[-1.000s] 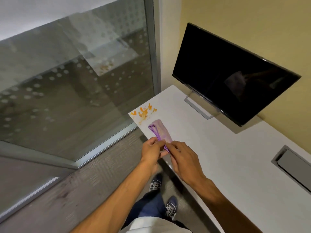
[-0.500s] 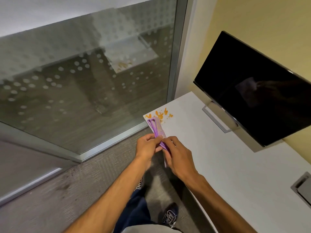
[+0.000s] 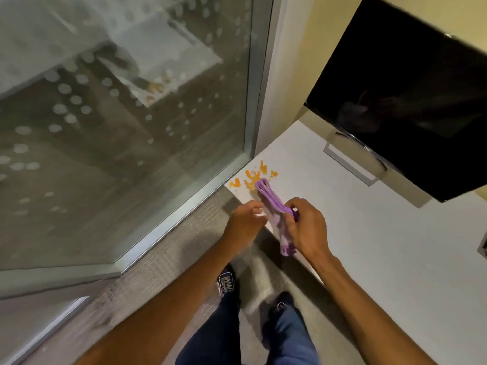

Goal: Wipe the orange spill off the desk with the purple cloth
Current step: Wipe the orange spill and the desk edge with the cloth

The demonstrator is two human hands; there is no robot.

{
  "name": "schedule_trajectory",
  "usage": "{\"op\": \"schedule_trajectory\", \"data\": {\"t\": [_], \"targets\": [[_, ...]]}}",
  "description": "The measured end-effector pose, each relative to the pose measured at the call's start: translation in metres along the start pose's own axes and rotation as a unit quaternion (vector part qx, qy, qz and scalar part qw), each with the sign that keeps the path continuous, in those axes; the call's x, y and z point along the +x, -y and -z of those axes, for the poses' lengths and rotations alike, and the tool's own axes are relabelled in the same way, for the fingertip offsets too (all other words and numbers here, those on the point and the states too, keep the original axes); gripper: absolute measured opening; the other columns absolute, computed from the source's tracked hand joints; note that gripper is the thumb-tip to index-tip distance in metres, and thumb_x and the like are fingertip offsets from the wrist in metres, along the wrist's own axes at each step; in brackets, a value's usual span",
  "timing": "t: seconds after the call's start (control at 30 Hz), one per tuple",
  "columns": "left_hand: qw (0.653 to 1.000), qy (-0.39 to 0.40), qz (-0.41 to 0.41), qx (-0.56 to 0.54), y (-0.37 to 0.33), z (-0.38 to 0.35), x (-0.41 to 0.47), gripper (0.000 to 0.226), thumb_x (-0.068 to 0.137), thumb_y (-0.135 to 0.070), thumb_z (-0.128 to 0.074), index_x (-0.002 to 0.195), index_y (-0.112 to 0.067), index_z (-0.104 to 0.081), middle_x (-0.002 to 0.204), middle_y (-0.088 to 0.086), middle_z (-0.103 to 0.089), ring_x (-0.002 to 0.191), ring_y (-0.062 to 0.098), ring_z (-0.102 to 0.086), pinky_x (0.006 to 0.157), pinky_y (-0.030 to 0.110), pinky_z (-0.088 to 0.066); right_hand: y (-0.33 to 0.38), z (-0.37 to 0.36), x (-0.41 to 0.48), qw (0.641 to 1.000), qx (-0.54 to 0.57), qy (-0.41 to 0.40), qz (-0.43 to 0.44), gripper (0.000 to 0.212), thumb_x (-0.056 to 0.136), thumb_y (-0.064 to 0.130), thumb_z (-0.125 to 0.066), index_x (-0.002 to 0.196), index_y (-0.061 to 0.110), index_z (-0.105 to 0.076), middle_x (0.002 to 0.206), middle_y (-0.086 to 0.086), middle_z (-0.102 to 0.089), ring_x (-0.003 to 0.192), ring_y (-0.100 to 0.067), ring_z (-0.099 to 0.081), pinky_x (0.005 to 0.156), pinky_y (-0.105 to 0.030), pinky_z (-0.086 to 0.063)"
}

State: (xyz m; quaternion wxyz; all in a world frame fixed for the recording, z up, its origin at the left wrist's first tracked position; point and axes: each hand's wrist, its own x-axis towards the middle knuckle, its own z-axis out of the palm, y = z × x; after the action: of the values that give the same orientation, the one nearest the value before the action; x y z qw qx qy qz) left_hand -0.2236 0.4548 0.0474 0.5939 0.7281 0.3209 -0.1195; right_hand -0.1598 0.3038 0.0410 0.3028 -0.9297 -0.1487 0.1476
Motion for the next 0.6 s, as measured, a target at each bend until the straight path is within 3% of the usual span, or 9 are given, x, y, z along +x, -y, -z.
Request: {"op": "schedule_trajectory", "data": {"t": [0.07,0.17,0.23,0.27,0.33,0.43,0.53,0.6], "targets": [[0.994,0.009,-0.028,0.104,0.011,0.001,0.005,0.04,0.093,-0.014,-0.067,0.132,-0.012,-0.06,0.13,0.008,-0.065,0.115,0.022,-0.063,0.095,0.028,-0.048,-0.006,0.002,0.008,0.999,0.003,-0.033,-0.023,0.008,0.099,0.025,-0.062,0.104,0.02,-0.066,0.099,0.0,-0.068,0.074,-0.013,-0.062,0.067,-0.011,-0.045],[0.97,0.07,-0.071,0.224,0.035,-0.002,0.012,0.052,0.097,-0.027,-0.063,0.145,-0.016,-0.048,0.151,0.007,-0.049,0.136,0.022,-0.048,0.109,0.032,-0.039,-0.012,0.004,0.02,0.996,-0.011,-0.069,-0.059,0.018,0.1,0.023,-0.063,0.116,0.015,-0.063,0.099,0.002,-0.061,0.057,-0.006,-0.054,0.046,-0.002,-0.042],[0.939,0.118,-0.101,0.307,0.053,-0.007,0.023,0.06,0.098,-0.035,-0.059,0.152,-0.018,-0.037,0.161,0.006,-0.033,0.147,0.024,-0.032,0.117,0.041,-0.033,-0.018,0.0,0.029,0.993,-0.047,-0.097,-0.041,0.023,0.098,0.025,-0.064,0.12,0.016,-0.06,0.106,-0.002,-0.065,0.058,-0.014,-0.061,0.052,-0.013,-0.055],[0.917,0.136,-0.122,0.354,0.061,-0.01,0.028,0.064,0.098,-0.039,-0.057,0.154,-0.018,-0.032,0.164,0.006,-0.026,0.15,0.025,-0.025,0.119,0.044,-0.03,-0.023,-0.003,0.035,0.992,-0.07,-0.106,-0.028,0.025,0.097,0.025,-0.064,0.121,0.016,-0.06,0.11,-0.007,-0.067,0.062,-0.02,-0.065,0.056,-0.029,-0.062],[0.865,0.154,-0.18,0.442,0.077,-0.015,0.038,0.072,0.098,-0.048,-0.051,0.157,-0.018,-0.022,0.167,0.009,-0.013,0.154,0.029,-0.012,0.122,0.047,-0.022,-0.034,-0.01,0.046,0.986,-0.121,-0.111,-0.003,0.028,0.095,0.02,-0.065,0.122,0.013,-0.061,0.115,-0.014,-0.067,0.071,-0.028,-0.067,0.059,-0.044,-0.063],[0.81,0.166,-0.235,0.51,0.094,-0.023,0.05,0.078,0.099,-0.055,-0.042,0.159,-0.018,-0.009,0.168,0.011,0.001,0.154,0.03,0.004,0.124,0.052,-0.01,-0.044,-0.019,0.058,0.977,-0.188,-0.097,0.027,0.029,0.093,0.012,-0.067,0.121,0.006,-0.062,0.115,-0.019,-0.067,0.08,-0.033,-0.064,0.061,-0.046,-0.061],[0.784,0.165,-0.259,0.539,0.104,-0.034,0.059,0.079,0.1,-0.057,-0.035,0.159,-0.019,0.0,0.167,0.01,0.012,0.152,0.028,0.016,0.122,0.05,0.008,-0.057,-0.032,0.064,0.975,-0.209,-0.068,0.044,0.03,0.092,0.011,-0.068,0.121,0.004,-0.063,0.115,-0.023,-0.067,0.084,-0.035,-0.064,0.063,-0.047,-0.061],[0.772,0.15,-0.272,0.554,0.111,-0.042,0.063,0.078,0.1,-0.058,-0.033,0.159,-0.02,0.002,0.166,0.011,0.014,0.15,0.027,0.02,0.118,0.049,0.013,-0.07,-0.044,0.066,0.975,-0.212,-0.041,0.05,0.028,0.091,0.01,-0.068,0.118,0.005,-0.062,0.114,-0.022,-0.066,0.084,-0.035,-0.063,0.064,-0.048,-0.061]]}}
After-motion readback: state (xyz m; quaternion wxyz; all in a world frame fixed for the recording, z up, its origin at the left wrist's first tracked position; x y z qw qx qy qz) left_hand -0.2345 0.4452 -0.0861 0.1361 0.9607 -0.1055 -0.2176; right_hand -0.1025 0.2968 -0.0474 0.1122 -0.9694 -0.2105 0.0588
